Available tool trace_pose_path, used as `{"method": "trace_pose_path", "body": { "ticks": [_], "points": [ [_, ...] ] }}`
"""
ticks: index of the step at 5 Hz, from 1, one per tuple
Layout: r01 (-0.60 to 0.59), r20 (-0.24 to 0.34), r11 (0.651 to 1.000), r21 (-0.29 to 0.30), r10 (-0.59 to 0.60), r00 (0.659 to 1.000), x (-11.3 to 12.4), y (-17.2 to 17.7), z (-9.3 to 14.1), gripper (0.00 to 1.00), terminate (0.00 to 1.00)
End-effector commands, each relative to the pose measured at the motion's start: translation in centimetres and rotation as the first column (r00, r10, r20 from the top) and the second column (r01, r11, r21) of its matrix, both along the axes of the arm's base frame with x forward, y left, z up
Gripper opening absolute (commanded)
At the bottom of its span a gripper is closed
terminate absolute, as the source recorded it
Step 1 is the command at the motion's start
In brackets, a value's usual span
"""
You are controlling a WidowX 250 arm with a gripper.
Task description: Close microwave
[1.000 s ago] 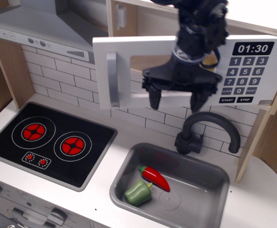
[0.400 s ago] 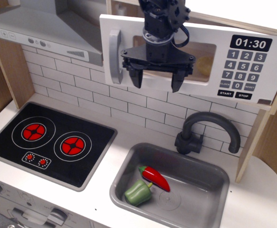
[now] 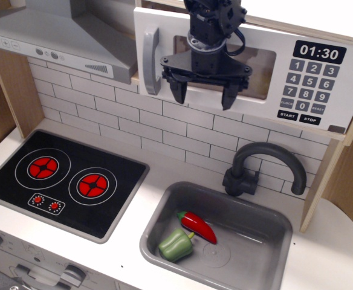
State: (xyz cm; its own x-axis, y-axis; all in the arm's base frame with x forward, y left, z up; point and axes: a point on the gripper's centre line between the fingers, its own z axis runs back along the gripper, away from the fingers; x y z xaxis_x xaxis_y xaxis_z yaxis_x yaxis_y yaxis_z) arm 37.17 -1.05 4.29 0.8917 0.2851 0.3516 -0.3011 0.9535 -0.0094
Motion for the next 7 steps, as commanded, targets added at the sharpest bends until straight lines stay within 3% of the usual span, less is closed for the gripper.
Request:
{"method": "trace_pose_path", "body": {
  "ticks": [1, 3, 6, 7],
  "points": [
    [-0.015, 0.095, 1.000, 0.019, 0.013, 0.995, 2.09, 0.65, 2.45, 1.00, 0.00],
    [-0.040, 0.164, 0.999, 0.029, 0.035, 0.986, 2.63, 1.09, 2.83, 1.00, 0.00],
    [-0.060, 0.160, 0.998, 0.027, 0.055, 0.986, 2.86, 1.19, 2.78, 1.00, 0.00],
    [-0.060, 0.160, 0.998, 0.027, 0.055, 0.986, 2.86, 1.19, 2.78, 1.00, 1.00]
  ]
}}
